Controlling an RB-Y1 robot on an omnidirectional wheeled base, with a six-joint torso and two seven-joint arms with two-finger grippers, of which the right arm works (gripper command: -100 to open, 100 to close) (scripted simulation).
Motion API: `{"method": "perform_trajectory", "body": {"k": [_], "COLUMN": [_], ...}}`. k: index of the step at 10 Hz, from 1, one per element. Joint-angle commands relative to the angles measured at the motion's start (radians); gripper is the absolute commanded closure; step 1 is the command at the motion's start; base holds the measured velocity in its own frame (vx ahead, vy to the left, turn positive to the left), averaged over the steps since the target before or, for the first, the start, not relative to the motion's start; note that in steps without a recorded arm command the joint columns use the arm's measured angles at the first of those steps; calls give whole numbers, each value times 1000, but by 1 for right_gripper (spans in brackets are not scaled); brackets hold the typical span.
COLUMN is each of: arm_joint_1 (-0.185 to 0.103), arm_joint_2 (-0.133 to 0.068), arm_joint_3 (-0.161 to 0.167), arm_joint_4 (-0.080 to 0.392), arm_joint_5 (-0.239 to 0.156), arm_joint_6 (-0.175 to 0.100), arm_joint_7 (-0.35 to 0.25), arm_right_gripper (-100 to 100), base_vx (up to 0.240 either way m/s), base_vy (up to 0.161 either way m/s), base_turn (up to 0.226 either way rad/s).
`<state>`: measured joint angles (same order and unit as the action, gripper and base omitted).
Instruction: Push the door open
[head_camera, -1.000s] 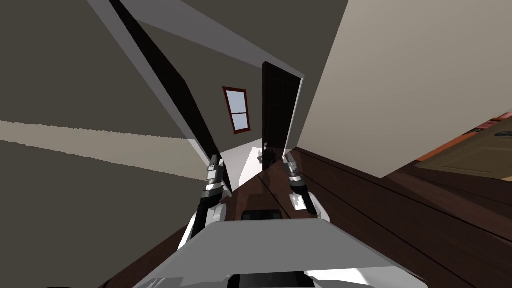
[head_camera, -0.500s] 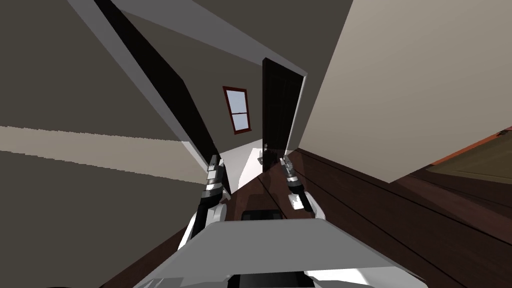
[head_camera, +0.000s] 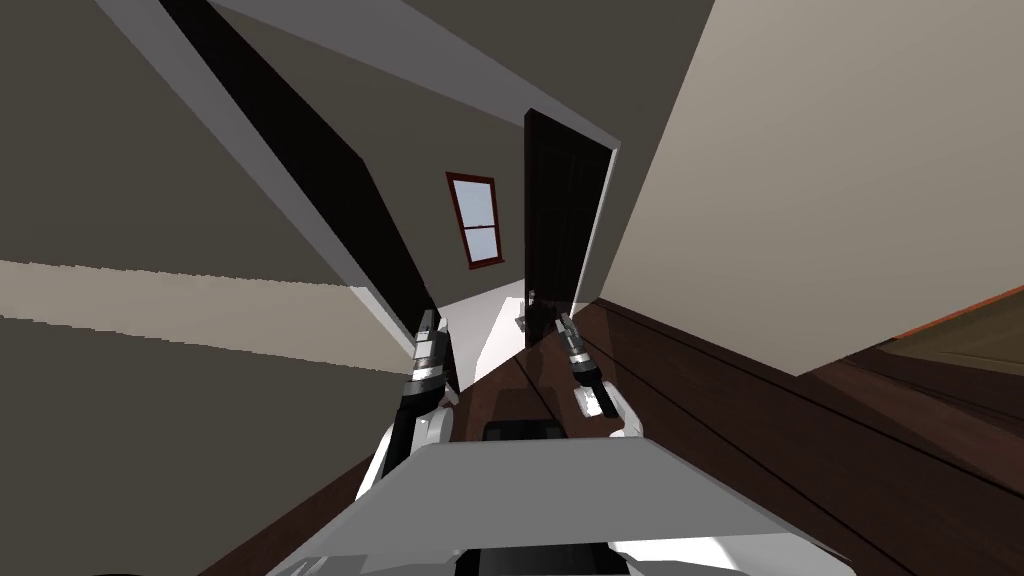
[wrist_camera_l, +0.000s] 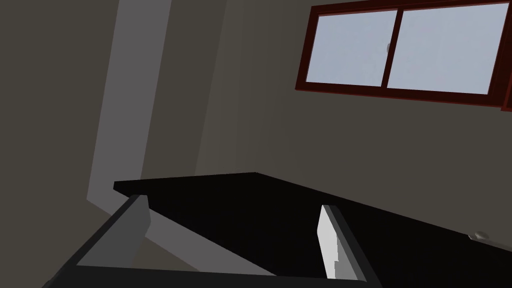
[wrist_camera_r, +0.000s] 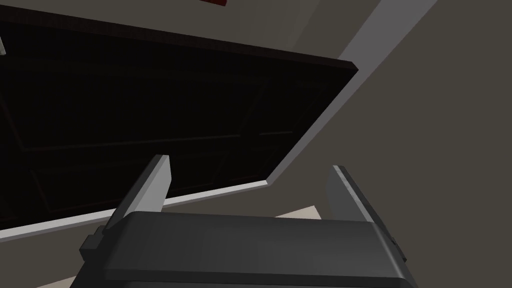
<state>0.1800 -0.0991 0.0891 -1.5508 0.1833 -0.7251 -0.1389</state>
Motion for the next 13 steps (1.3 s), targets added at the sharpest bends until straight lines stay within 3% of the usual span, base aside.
{"method": "perform_trajectory", "body": {"k": [1, 13], "arm_joint_1": [-13, -136], "arm_joint_2": [-3, -10], "arm_joint_3": [1, 10], "arm_joint_4": [45, 363], "arm_joint_5": [7, 64], "arm_joint_6": [-13, -63], "arm_joint_7": [-10, -83], "arm_right_gripper": [-100, -100], "base_vx": [104, 93], "base_vy": [-44, -53], "base_turn": [35, 34]}}
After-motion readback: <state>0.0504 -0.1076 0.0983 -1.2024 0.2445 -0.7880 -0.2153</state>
